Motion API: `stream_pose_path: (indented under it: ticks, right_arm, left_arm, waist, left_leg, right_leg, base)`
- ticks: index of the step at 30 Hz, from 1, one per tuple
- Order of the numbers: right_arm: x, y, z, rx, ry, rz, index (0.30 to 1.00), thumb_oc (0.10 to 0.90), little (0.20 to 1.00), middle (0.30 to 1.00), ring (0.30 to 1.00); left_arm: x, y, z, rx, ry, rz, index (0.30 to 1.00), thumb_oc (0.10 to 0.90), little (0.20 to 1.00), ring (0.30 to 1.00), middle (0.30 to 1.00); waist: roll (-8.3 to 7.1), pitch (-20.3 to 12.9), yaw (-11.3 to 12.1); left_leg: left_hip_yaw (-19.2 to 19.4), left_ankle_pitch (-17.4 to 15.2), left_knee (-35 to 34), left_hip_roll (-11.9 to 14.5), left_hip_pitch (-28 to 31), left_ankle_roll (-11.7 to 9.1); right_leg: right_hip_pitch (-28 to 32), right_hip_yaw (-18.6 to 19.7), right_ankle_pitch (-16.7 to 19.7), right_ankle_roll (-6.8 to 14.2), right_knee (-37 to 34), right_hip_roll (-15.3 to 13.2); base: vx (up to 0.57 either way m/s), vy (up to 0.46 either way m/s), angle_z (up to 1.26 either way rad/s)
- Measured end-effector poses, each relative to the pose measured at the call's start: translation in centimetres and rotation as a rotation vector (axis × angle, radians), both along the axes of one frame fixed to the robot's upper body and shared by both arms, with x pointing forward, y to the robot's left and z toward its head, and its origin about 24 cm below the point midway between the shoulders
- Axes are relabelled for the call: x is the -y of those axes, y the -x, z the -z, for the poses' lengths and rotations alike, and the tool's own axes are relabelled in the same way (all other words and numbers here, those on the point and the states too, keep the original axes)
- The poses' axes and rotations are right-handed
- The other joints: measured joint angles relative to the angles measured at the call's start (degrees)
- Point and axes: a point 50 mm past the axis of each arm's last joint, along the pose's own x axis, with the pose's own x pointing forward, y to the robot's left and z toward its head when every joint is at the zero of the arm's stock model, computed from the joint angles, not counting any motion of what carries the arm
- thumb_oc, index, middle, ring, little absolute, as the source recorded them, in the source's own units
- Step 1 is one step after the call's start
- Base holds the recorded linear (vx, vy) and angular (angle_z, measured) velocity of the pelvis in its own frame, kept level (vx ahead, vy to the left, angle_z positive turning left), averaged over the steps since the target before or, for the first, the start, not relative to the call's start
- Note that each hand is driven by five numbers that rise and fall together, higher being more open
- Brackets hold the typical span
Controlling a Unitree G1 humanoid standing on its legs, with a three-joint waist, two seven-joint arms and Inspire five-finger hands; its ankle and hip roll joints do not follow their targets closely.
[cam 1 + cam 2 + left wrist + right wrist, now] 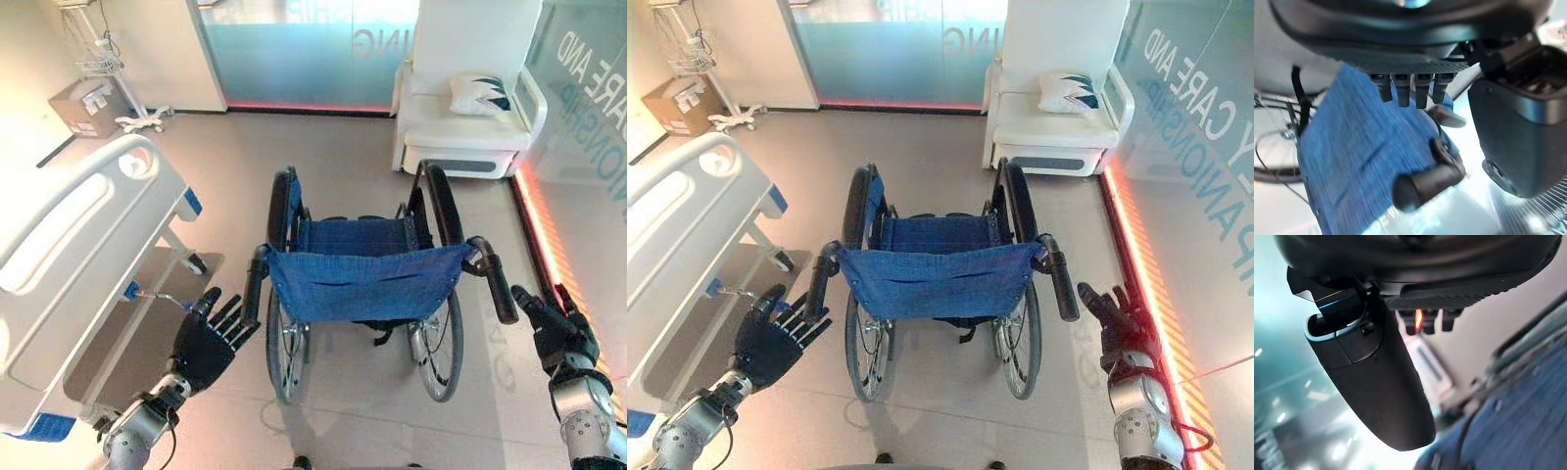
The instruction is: Push the wheelchair next to the bed
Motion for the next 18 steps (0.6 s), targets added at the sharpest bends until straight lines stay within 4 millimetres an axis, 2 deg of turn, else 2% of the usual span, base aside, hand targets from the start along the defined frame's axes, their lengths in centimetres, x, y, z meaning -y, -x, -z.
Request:
stream_pose_path:
  ticks: [7,12,18]
  right_arm:
    - [-2.1,-0.9,-3.7,0.176,0.062,-0.177,0.9,0.8,0.9,0.9,0.9]
    - [-3.4,-1.2,-6.5,0.302,0.113,-0.266,0.9,0.8,0.9,0.9,0.9]
    - [-4.0,-1.1,-6.8,0.314,0.097,-0.328,0.9,0.8,0.9,0.9,0.9]
  left_arm:
    - [1.1,-0.6,-1.6,0.063,0.017,0.076,0.9,0.8,0.9,0.9,0.9]
    - [1.3,-0.6,-1.7,0.055,0.05,0.09,0.9,0.8,0.9,0.9,0.9]
    - [1.4,-0.2,-1.5,0.033,0.058,0.1,0.9,0.8,0.9,0.9,0.9]
  waist:
    - [-0.06,0.0,-0.1]
    - [-0.1,0.0,0.0]
    - [-0.72,-0.3,0.0]
  left_leg:
    - [0.1,0.0,0.0,0.0,-0.3,0.0]
    - [0.1,0.0,0.0,0.0,-0.3,0.0]
    - [0.2,0.0,0.0,0.0,-0.4,0.0]
  right_leg:
    - [-0.3,0.0,0.1,0.0,-0.2,0.1]
    - [-0.3,0.0,0.1,0.0,-0.2,0.0]
    - [-0.3,-0.1,0.1,0.0,-0.2,0.0]
  base:
    - [0.0,0.0,0.0]
    - [0.0,0.0,0.0]
    - [0.0,0.0,0.0]
